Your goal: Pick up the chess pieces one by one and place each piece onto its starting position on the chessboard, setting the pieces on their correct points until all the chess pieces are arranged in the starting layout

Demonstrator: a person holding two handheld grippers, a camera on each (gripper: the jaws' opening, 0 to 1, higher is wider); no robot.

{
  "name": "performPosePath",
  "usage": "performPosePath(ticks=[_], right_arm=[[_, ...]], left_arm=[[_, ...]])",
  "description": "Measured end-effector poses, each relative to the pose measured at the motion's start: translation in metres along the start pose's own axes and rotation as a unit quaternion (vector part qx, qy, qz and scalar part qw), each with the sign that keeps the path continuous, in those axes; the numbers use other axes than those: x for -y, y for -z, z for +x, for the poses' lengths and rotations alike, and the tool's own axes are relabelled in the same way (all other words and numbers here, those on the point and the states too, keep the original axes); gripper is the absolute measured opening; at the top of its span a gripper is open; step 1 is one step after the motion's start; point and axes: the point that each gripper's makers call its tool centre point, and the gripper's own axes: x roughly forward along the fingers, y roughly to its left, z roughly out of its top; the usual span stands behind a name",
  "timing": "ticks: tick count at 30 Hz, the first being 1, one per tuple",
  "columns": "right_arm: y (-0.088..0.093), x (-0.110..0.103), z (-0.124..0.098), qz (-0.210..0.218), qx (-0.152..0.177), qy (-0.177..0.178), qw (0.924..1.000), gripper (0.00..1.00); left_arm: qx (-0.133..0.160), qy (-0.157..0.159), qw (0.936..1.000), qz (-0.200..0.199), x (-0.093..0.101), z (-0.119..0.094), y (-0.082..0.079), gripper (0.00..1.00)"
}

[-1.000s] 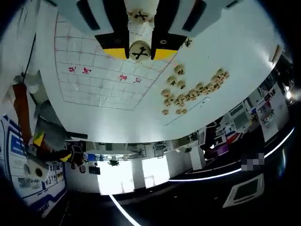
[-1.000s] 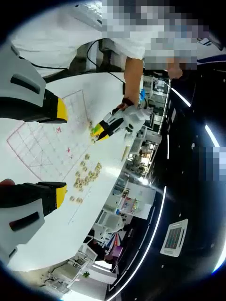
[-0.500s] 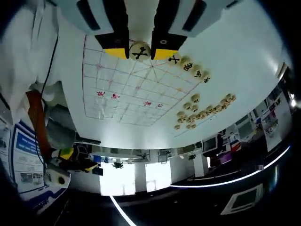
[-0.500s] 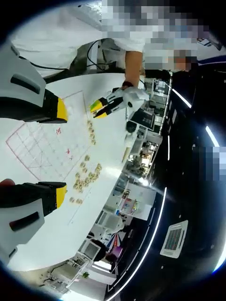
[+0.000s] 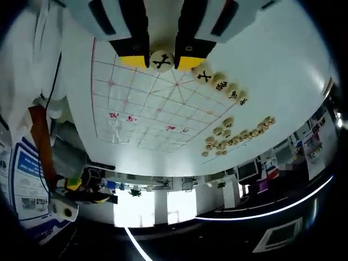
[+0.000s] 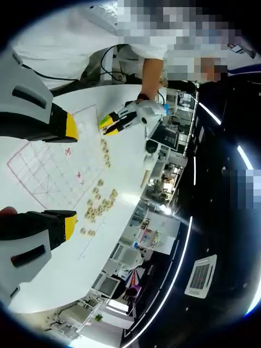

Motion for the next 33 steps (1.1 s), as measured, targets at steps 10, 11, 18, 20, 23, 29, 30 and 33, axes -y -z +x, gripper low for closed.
performPosePath(ticks=[10, 11, 18, 20, 23, 29, 30, 33], right_arm=[[-0.001, 0.0, -0.001, -0.001, 0.001, 0.0, 1.0, 0.5], [-0.001, 0.0, -0.001, -0.001, 0.001, 0.0, 1.0, 0.5], [0.0, 0.001, -0.001, -0.001, 0.0, 0.0, 1.0, 0.5], [-0.001, 0.001, -0.001, -0.001, 0.001, 0.0, 1.0, 0.5], [-0.001, 0.0, -0.002, -0.001, 0.001, 0.001, 1.0, 0.5], [0.0, 0.001, -0.002, 0.0, 0.0, 0.001, 1.0, 0.5], [0.0, 0.001, -0.002, 0.0, 0.0, 0.001, 1.0, 0.5], [0.0, 0.001, -0.001, 0.0, 0.0, 0.001, 1.0, 0.5]], left_arm=[[-0.008, 0.003, 0.9999, -0.012, 0.002, 0.002, 0.004, 0.21], [-0.007, 0.004, 0.9999, -0.013, 0.003, 0.002, 0.003, 0.22], [0.036, 0.002, 0.9992, -0.019, 0.001, -0.014, -0.029, 0.25], [0.046, -0.005, 0.9988, -0.015, -0.003, -0.017, -0.037, 0.26], [0.057, -0.02, 0.9981, -0.009, -0.014, -0.022, -0.047, 0.28], [0.07, -0.042, 0.9966, -0.008, -0.035, -0.022, -0.06, 0.29], [0.069, -0.045, 0.9966, -0.005, -0.038, -0.021, -0.062, 0.29], [0.069, -0.059, 0.9959, 0.002, -0.056, -0.014, -0.07, 0.3]])
